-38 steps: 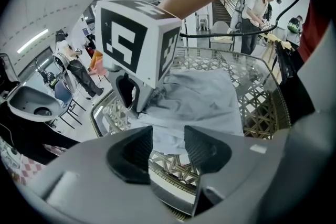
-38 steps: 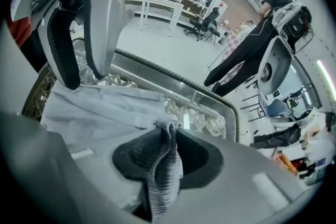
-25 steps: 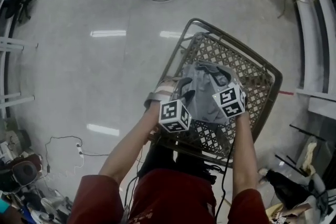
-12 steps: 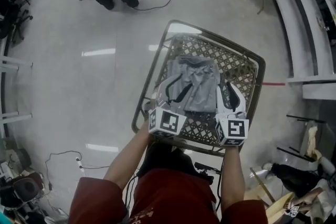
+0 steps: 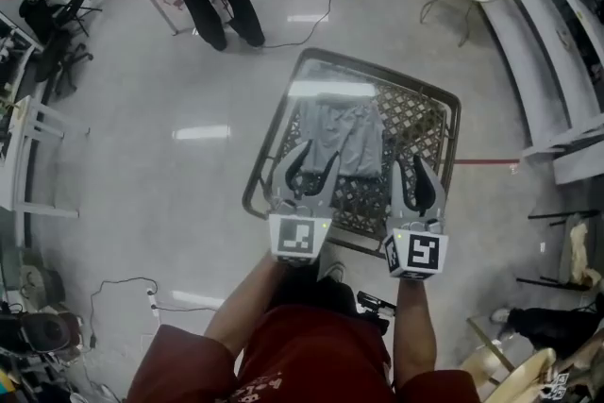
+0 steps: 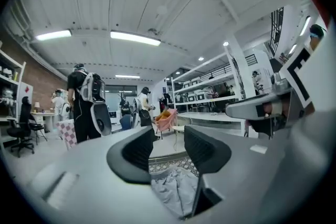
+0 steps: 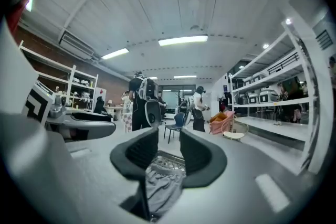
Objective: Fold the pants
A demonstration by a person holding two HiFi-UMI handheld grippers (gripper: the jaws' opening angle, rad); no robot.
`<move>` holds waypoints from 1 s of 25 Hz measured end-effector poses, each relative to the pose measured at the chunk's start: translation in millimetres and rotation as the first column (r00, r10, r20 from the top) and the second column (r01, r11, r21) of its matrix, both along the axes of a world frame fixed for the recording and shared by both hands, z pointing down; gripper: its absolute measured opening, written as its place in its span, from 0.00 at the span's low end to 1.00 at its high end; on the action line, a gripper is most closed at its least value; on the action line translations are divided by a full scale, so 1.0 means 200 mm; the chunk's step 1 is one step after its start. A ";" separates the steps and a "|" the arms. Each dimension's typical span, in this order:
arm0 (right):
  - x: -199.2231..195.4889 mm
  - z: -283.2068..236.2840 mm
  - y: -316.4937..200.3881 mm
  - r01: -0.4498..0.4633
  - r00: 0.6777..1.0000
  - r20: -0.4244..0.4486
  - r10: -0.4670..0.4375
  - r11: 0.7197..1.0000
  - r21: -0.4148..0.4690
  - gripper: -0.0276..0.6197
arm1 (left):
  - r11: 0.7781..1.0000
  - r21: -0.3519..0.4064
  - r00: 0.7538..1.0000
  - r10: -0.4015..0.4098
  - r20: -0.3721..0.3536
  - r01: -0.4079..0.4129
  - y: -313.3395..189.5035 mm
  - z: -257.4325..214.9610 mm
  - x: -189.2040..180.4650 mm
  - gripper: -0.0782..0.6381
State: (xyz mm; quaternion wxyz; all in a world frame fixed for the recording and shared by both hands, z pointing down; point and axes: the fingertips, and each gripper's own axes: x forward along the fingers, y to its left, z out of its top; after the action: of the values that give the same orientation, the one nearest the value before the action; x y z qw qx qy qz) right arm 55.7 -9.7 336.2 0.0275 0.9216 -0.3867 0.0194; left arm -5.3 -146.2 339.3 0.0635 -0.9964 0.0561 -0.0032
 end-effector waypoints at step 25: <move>-0.57 -0.37 0.06 -0.002 1.000 0.009 0.002 1.000 0.031 0.06 | 0.999 -0.025 0.996 -0.029 -0.084 0.027 0.10 -0.38 -0.58 0.12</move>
State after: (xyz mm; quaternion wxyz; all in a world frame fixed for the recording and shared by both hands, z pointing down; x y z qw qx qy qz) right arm -58.8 2.1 261.7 0.0115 0.9222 -0.3862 0.0177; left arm -121.8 -126.8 263.5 0.0492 -0.9954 0.0726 0.0375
